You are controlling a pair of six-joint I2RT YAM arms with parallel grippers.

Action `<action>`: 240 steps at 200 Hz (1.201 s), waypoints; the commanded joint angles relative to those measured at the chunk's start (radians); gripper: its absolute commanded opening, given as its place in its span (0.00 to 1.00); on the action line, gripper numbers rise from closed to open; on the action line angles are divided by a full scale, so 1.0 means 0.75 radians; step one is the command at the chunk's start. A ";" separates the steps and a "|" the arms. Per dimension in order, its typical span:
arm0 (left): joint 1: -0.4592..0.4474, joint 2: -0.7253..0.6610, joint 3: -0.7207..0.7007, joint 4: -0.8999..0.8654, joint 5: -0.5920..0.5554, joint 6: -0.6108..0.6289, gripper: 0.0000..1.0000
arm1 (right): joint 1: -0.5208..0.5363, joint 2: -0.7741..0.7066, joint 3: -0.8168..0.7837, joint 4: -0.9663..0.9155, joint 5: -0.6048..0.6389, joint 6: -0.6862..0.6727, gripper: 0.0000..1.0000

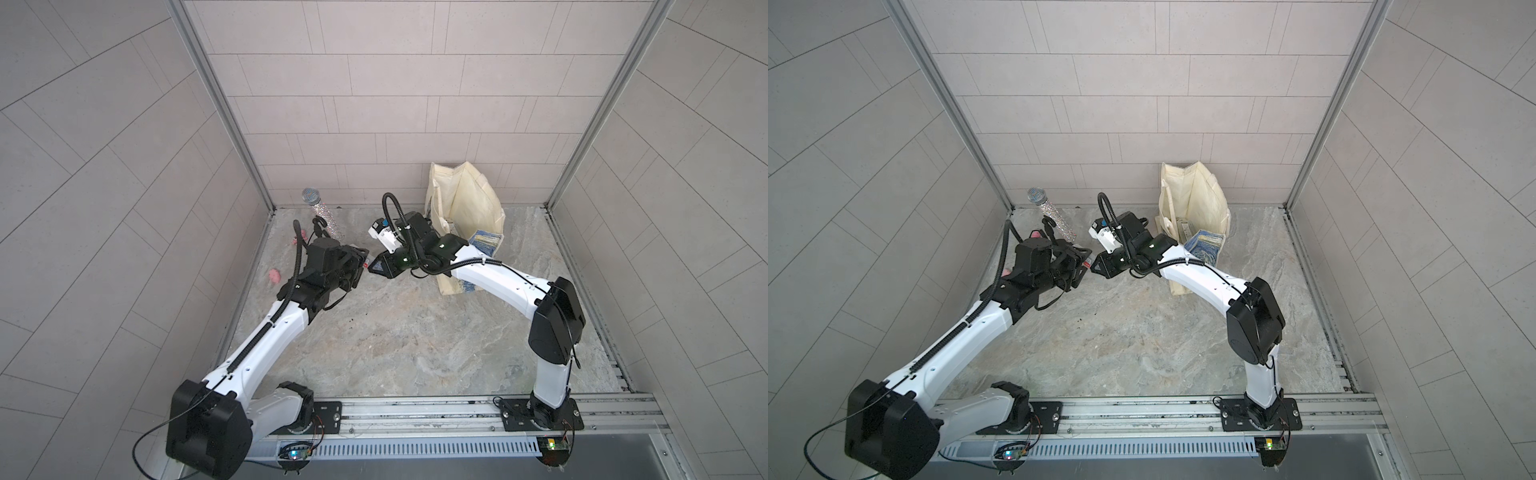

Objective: Put the compass set into the canvas bag
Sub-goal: Place the compass set in the canvas bag.

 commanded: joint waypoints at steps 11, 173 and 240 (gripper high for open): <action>-0.002 -0.046 -0.005 -0.011 -0.028 0.162 0.99 | 0.007 -0.058 -0.026 0.002 0.060 -0.028 0.04; 0.030 -0.271 -0.024 -0.123 0.250 1.029 1.00 | -0.478 -0.296 0.335 -0.513 0.620 -0.193 0.00; 0.030 -0.242 -0.065 -0.131 0.244 1.039 1.00 | -0.597 0.150 0.558 -0.629 0.708 -0.235 0.00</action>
